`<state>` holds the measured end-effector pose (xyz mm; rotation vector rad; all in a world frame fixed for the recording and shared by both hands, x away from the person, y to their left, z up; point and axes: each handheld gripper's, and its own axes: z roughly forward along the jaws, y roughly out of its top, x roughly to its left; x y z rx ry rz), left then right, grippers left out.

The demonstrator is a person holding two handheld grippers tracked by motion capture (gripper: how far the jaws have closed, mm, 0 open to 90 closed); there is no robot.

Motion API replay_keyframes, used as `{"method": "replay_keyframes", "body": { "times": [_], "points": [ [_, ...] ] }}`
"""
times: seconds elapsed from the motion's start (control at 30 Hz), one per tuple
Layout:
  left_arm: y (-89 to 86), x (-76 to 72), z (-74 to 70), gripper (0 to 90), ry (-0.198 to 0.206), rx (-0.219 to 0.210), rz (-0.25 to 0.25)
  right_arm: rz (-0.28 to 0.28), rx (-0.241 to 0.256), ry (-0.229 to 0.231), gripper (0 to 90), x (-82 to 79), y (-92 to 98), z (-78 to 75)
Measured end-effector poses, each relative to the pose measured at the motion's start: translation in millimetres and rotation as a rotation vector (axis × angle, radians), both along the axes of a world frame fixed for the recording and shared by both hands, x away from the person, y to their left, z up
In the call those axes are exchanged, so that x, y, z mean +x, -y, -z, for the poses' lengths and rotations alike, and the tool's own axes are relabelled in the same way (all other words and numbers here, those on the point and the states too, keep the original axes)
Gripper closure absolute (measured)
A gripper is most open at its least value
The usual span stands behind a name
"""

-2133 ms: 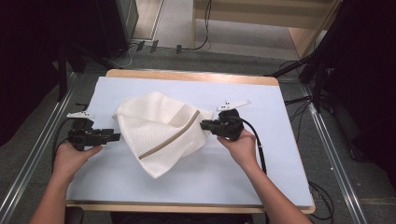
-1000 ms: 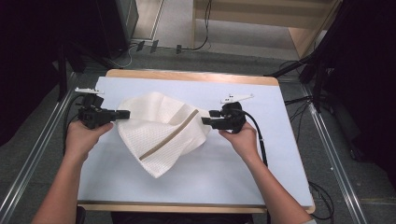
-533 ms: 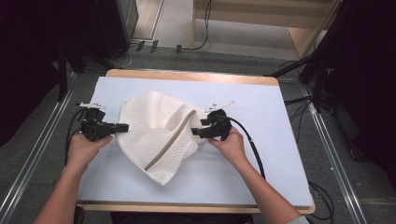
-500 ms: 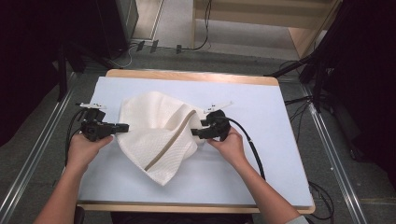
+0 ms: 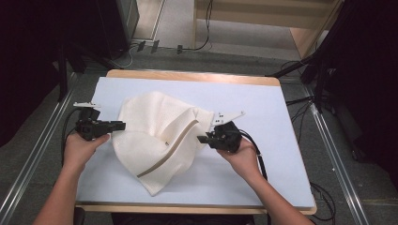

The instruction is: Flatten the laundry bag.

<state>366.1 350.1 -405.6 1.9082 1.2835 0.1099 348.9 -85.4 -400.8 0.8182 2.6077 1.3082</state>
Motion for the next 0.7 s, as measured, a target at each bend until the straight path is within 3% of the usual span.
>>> {"method": "replay_keyframes", "body": {
  "times": [0.07, 0.13, 0.2, 0.3, 0.37, 0.47, 0.63, 0.7],
  "points": [
    [-4.9, 2.7, -0.8, 69.5, -0.001, 0.003, -0.022, -0.003, 0.0, 0.006, 82.3, -6.2, 2.5, -0.5],
    [-8.9, 5.2, -1.3, 63.7, 0.007, 0.032, -0.051, 0.002, 0.0, -0.011, 82.3, -17.4, 6.2, -1.1],
    [-16.6, 8.5, 0.4, 56.3, -0.006, 0.043, -0.088, -0.011, -0.004, -0.014, 82.2, -30.7, 8.6, -0.9],
    [-22.0, 10.4, 3.6, 50.5, -0.019, 0.048, -0.105, -0.019, -0.007, -0.008, 82.1, -41.6, 8.2, -1.8],
    [-27.5, 11.4, 8.7, 50.0, -0.023, 0.046, -0.119, -0.02, -0.005, -0.011, 82.1, -44.8, 8.1, -2.3],
    [-32.8, 15.0, 18.6, 48.7, -0.062, 0.021, -0.131, -0.028, -0.005, -0.001, 82.0, -52.3, 7.2, -2.4],
    [-28.7, 21.2, 30.9, 50.4, -0.122, 0.027, -0.102, -0.027, -0.002, -0.003, 82.0, -53.5, 7.3, -0.4],
    [-22.7, 23.6, 36.8, 53.2, -0.153, 0.061, -0.101, -0.024, 0.0, -0.009, 82.0, -53.9, 7.0, 1.0]
  ]
}}
